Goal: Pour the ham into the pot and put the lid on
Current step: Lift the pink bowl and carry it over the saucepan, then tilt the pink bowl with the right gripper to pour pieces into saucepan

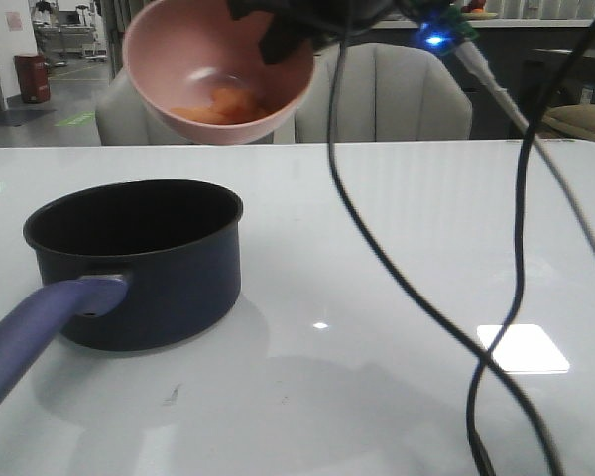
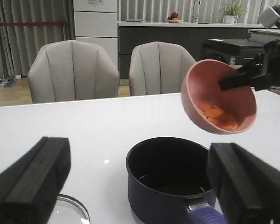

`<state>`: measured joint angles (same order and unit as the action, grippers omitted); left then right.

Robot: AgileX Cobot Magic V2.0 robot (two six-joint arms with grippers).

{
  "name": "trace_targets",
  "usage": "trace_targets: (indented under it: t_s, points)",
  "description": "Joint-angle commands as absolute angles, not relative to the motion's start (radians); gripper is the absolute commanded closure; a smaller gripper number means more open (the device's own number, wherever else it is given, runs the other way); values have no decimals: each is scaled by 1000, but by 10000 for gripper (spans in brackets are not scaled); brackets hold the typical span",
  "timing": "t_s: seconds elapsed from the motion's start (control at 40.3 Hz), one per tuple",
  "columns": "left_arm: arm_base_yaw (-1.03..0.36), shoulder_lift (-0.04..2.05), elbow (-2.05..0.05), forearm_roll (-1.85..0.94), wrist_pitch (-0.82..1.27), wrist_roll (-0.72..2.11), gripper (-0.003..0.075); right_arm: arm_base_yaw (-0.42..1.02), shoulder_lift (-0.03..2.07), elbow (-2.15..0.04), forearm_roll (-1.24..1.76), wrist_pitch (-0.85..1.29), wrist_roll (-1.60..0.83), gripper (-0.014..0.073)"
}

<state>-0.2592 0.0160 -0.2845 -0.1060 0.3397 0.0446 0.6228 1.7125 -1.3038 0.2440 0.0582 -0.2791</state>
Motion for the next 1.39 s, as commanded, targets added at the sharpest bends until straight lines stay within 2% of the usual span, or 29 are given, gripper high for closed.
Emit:
trace_targets:
  t_s: [0.0,0.149,0.472,0.571,0.869,1.018,1.167,1.366]
  points:
    - [-268,31,-311,-111,262,38,83,659,1692,-1344,181,-193,-295,457]
    - [-268,31,-311,-111,262,38,83,686,1751,-1344,136,-371,-347,457]
    - [-268,31,-311,-111,262,38,83,764,1873,-1342,204,-629,-870,457]
    - [-268,31,-311,-111,262,38,83,796,1900,-1323,259,-785,-1064,457]
    - [-268,31,-311,-111,262,38,83,834,1996,-1229,228,-1223,-1369,457]
    - [-268,31,-311,-111,262,38,83,834,2034,-1224,186,-1287,-1527,457]
    - [-268,31,-311,-111,262,38,83,834,2043,-1224,193,-1286,-1432,457]
    - [-268,31,-311,-111,262,38,83,834,2001,-1224,324,-1242,-1013,459]
